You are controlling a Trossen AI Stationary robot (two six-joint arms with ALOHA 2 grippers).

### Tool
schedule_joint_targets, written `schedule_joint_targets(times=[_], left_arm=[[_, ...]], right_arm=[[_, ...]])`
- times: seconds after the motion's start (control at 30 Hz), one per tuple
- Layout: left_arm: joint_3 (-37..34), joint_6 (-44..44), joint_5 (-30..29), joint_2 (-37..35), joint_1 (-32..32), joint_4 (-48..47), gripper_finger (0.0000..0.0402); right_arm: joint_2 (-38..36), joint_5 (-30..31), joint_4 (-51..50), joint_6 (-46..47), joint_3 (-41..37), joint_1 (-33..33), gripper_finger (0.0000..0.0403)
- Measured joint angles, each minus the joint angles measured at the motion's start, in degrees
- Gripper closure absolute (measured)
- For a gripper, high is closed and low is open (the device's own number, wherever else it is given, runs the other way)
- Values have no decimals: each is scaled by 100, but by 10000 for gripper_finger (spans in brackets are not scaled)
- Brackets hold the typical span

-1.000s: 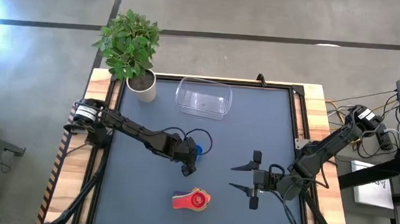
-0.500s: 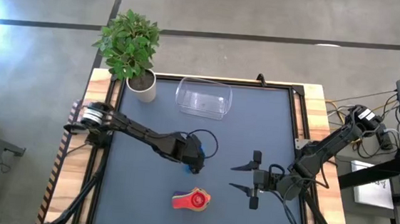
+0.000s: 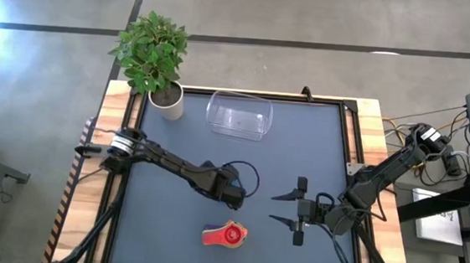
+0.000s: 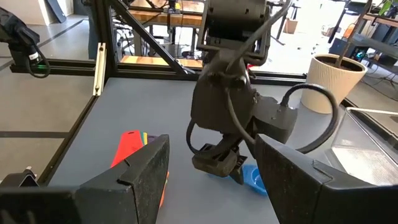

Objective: Nest measuring cups in basket
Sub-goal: Stack the blue measuring cup on top of the red measuring cup

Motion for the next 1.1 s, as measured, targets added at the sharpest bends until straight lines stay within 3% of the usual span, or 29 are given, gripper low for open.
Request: schedule_joint_targets(times=[0.27,0.5,0.67,0.87,1.1], left_arm=[[-212,-153,26,0,-2,104,118],[-400,219,83,-11,13,211,123],[-402,650,209,-17,24,326,165],[-392,1188,425,-59,90,324,253],[-392,2019,486,-90,107,313,259]], right_arm=[[0,0,14,0,0,-2,179],[0,0,24,1,0,-2,179],[0,0,25,-7,0,-1,179],[0,0,24,-12,0,-1,179],[0,0,2,-13,0,0,179]])
